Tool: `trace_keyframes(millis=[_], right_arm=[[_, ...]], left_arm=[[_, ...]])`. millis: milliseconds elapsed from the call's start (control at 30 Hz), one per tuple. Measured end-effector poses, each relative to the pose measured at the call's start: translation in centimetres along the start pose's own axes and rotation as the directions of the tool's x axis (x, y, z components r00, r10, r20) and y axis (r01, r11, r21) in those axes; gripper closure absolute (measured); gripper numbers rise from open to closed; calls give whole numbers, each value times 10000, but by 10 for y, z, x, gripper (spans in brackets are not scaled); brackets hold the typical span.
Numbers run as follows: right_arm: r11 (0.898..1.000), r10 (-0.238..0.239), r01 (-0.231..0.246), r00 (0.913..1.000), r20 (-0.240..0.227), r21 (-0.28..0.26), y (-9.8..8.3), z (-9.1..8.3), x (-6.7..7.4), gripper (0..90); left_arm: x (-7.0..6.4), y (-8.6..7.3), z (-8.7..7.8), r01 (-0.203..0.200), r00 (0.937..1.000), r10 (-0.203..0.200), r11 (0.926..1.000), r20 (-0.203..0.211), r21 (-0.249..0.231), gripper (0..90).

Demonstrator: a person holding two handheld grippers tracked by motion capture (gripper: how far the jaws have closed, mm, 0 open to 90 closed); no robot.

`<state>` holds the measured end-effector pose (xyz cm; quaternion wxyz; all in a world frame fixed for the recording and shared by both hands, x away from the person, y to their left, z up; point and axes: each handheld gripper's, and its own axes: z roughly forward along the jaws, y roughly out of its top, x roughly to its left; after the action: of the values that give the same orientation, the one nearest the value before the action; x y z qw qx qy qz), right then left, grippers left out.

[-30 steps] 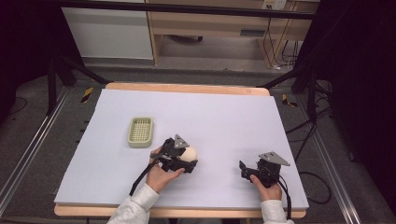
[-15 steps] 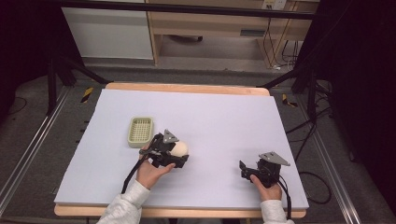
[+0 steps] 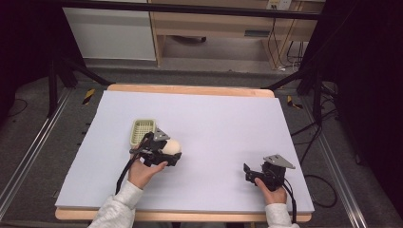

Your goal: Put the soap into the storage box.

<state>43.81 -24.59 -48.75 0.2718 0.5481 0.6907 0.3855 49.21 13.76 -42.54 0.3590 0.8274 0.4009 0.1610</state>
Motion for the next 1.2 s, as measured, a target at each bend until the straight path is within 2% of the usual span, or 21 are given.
trace_keyframes(millis=[267,667,1100,1200], right_arm=[[10000,-26,26,10000,12,-15,0,0,0,53],[10000,-38,38,10000,11,-13,0,0,0,53],[10000,-27,27,10000,7,1,0,0,0,53],[10000,-48,48,10000,17,-3,0,0,0,53]], left_arm=[[17,0,-7,261,9992,-263,9996,-304,-60,239],[32,3,-12,470,9971,-473,9989,-603,-72,238],[51,8,-15,929,9906,-949,9954,-982,-242,238],[55,9,-15,938,9900,-951,9954,-1039,-171,238]])
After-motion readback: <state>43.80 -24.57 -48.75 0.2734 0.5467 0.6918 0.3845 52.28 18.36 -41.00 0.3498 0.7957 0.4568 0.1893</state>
